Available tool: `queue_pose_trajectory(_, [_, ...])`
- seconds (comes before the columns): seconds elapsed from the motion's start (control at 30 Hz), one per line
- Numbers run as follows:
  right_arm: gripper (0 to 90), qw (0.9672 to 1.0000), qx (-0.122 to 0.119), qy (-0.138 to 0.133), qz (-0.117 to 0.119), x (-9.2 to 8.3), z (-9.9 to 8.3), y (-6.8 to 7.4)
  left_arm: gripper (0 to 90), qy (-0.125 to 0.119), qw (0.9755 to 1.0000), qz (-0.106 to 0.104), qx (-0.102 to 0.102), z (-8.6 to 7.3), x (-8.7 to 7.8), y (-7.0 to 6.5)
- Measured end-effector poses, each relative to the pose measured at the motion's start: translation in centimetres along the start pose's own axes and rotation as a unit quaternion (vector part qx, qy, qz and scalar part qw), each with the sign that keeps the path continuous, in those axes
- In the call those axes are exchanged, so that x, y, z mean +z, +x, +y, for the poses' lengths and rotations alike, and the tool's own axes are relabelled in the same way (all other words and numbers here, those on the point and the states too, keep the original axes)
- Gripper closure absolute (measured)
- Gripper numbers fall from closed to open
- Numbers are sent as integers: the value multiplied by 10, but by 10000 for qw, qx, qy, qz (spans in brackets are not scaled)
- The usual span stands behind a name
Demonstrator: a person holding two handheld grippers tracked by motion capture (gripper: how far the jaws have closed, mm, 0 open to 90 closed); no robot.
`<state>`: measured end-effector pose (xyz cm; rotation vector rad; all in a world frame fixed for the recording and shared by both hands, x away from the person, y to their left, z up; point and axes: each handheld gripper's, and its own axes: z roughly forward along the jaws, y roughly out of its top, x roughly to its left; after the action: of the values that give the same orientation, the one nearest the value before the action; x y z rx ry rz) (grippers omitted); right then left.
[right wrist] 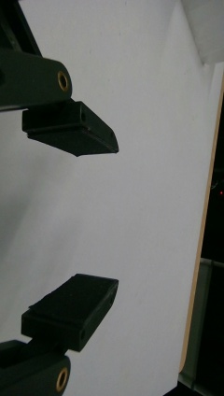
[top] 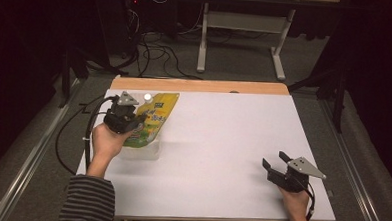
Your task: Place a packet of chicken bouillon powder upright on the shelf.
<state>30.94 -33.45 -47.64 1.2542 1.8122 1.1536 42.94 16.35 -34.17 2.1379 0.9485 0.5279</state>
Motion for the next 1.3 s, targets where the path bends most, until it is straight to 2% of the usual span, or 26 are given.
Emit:
queue_pose_trajectory(0.07, [303,9997,-188,147,38,3,1,3,900,-194,9998,8,-13,-5,0,-1])
queue_pose_trajectory(0.13, [305,9996,-209,184,15,3,1,5,900,-231,9997,-48,-96,-10,3,1])
queue_pose_trajectory(0.2, [305,9991,-353,214,20,5,2,6,900,-270,9994,-83,-177,-15,3,3])
queue_pose_trajectory(0.23, [304,9991,-354,223,17,5,2,6,900,-293,9991,-150,-271,-18,2,5])
queue_pose_trajectory(0.33, [304,9995,-263,201,11,3,1,6,897,-325,9986,-208,-369,-24,-1,7])
queue_pose_trajectory(0.47, [302,9997,-228,127,34,2,1,4,892,-176,9988,-277,-375,-29,-5,7])
queue_pose_trajectory(0.53, [301,9999,-154,46,55,1,1,2,890,-71,9992,-221,-327,-32,-8,6])
queue_pose_trajectory(0.63, [300,9999,-46,-8,99,0,0,0,885,38,9992,-141,-375,-38,-11,8])
queue_pose_trajectory(0.73, [300,9999,-61,-21,84,0,0,0,883,189,9993,-10,-333,-41,-13,7])
queue_pose_trajectory(0.83, [301,9999,-46,23,96,0,0,0,883,251,9992,-84,-297,-40,-12,4])
queue_pose_trajectory(0.97, [300,9999,-92,1,84,0,0,0,895,236,9992,-53,-316,-41,-12,3])
queue_pose_trajectory(1.03, [300,9999,-74,7,88,0,0,0,900,161,9993,-131,-315,-41,-11,2])
queue_pose_trajectory(1.13, [300,9999,-53,10,91,0,0,0,900,71,9996,-83,-242,-40,-7,-1])
queue_pose_trajectory(1.3, [300,9999,-65,-10,98,0,0,0,900,-91,9997,-7,-238,-37,-1,-3])
